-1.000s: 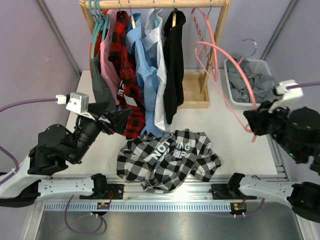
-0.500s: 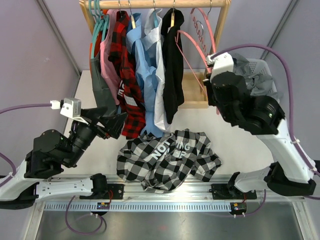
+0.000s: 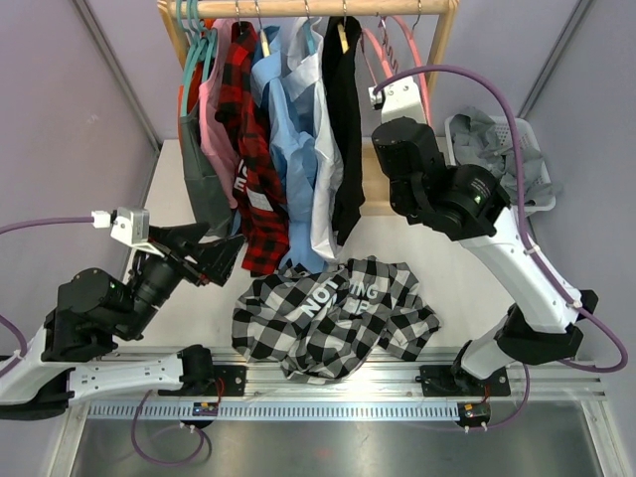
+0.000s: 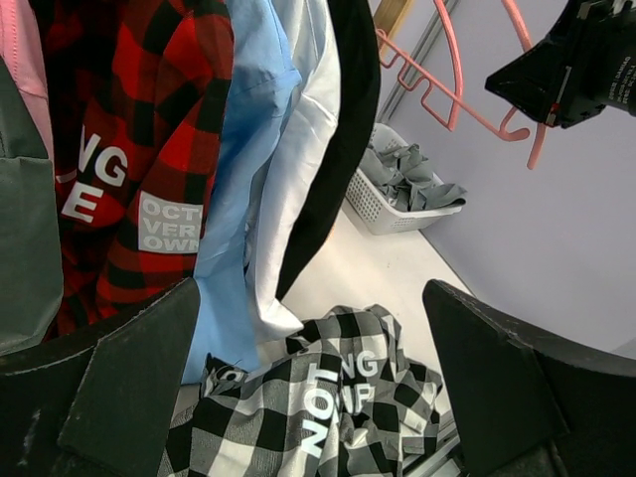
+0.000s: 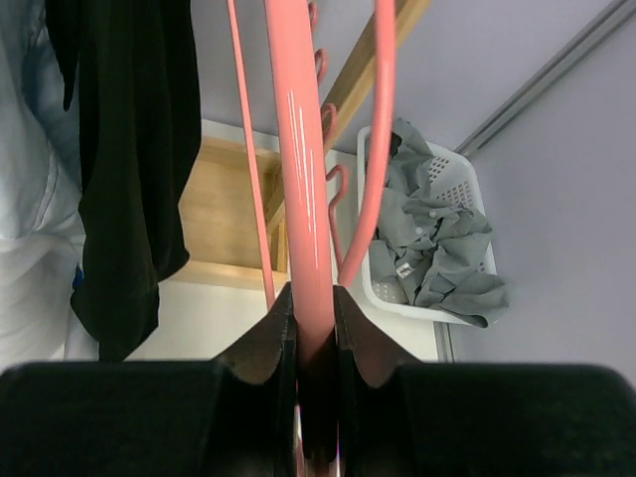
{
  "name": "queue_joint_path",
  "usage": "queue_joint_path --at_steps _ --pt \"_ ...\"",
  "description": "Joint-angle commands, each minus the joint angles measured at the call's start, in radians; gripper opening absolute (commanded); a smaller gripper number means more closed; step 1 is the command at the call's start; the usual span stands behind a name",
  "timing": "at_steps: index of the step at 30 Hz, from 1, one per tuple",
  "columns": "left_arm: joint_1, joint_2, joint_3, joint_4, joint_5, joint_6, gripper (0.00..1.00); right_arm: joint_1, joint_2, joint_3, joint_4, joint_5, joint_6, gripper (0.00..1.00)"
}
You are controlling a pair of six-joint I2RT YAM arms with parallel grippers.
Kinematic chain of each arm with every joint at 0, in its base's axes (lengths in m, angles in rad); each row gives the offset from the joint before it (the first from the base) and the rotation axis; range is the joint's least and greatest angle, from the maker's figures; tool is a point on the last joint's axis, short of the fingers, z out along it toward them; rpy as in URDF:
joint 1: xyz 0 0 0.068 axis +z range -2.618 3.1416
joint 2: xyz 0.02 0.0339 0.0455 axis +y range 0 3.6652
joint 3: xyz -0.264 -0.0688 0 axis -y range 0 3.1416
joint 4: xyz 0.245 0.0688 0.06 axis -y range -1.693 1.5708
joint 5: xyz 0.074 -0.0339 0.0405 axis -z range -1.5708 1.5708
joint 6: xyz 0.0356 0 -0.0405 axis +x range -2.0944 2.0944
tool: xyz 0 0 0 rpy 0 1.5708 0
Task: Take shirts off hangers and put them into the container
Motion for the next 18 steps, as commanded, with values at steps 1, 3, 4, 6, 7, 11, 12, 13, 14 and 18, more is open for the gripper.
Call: queue_joint_path --at_steps 1,3,4,6,7,11,12,13,14,18 --pt "0.000 -0.011 -0.011 0.032 0.012 -0.023 0.99 -0.004 -0.026 0.061 0.055 0.103 0.008 0.00" --pt "-0.002 -0.011 -0.014 0.035 0.009 -0.022 0.99 -0.007 -0.059 0.022 0.076 0.121 0.004 0.00" --pt "0.000 -0.014 -0.018 0.039 0.011 -0.019 0.99 -0.011 -0.072 -0.016 0.110 0.123 -0.013 0.00" --pt "0.000 -0.009 -0.018 0.047 0.014 -0.016 0.99 -0.039 -0.091 -0.034 0.121 0.098 -0.010 0.00" --pt "0.000 -0.004 -0.015 0.047 0.017 -0.016 0.99 -0.051 -0.094 -0.038 0.129 0.071 -0.007 0.00" --pt "0.000 0.012 -0.008 0.056 0.026 -0.013 0.99 -0.140 -0.089 -0.057 0.139 -0.038 0.010 0.00" --pt "0.000 0.014 -0.008 0.058 0.026 -0.014 0.99 -0.161 -0.085 -0.054 0.135 -0.072 0.019 0.00" --pt "0.000 0.016 -0.010 0.061 0.028 -0.014 0.99 -0.184 -0.080 -0.046 0.130 -0.142 0.034 0.00" --pt "0.000 0.017 -0.008 0.062 0.029 -0.016 0.99 -0.201 -0.073 -0.041 0.130 -0.176 0.039 0.00" --pt "0.000 0.017 -0.008 0.065 0.032 -0.014 0.99 -0.266 -0.027 0.041 0.081 -0.354 0.062 0.00"
